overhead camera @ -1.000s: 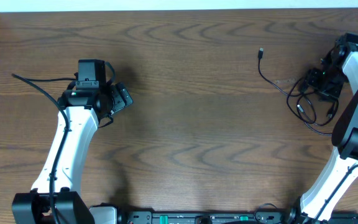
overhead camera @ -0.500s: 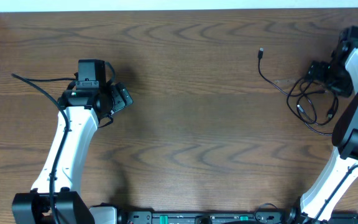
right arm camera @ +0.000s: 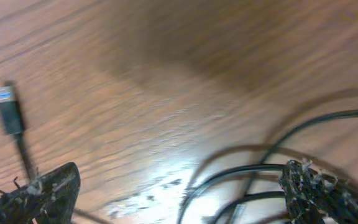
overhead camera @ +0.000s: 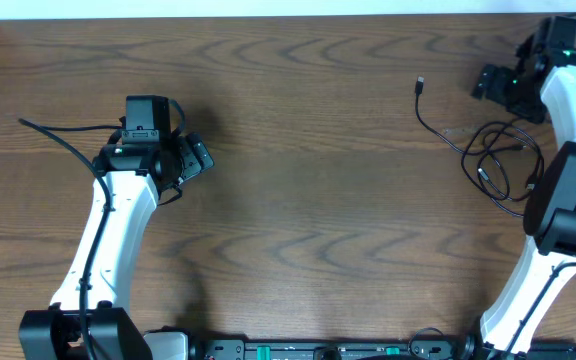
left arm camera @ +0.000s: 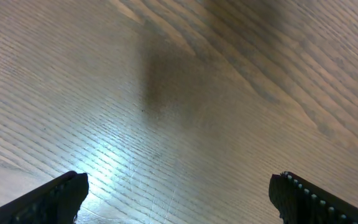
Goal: Untangle cables
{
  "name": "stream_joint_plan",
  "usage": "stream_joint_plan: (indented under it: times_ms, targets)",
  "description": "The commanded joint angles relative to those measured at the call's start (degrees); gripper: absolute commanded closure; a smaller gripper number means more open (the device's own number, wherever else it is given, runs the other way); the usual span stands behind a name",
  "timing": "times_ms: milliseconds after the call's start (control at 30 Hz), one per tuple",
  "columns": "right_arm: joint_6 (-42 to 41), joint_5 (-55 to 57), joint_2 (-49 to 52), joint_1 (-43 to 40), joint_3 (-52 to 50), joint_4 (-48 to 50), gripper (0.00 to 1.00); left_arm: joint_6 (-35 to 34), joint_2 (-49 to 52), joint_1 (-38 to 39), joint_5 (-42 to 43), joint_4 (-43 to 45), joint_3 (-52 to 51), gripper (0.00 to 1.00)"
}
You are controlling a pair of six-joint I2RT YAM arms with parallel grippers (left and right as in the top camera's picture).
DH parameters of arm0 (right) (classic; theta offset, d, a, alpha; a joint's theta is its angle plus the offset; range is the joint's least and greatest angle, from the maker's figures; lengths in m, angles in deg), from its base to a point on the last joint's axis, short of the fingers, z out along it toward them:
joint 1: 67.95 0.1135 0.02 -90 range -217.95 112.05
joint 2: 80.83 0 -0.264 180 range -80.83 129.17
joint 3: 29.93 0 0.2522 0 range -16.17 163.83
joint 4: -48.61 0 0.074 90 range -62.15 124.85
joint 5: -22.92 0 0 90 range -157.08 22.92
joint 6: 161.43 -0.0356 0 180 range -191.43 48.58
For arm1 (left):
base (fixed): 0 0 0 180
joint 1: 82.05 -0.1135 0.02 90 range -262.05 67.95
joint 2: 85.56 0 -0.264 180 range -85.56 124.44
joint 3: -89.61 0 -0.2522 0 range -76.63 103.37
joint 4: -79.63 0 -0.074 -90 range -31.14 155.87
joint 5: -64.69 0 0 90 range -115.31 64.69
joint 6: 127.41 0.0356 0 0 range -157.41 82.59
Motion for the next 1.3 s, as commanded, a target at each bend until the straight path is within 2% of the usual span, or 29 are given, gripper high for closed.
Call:
stream_joint_plan:
  times_ms: [0,1267]
  targets:
    - [-3.21,-2.67,-1.57,1.14,1.05,0.48,0.01,-0.26,0.31,-0.13,-0.70,-0.17,0.44,0.02]
    - [-3.17,-2.67,-1.57,2.29,1.03,0.35,0.01,-0.26,0.31,-0.13,-0.70,-0.17,0.44,0.02]
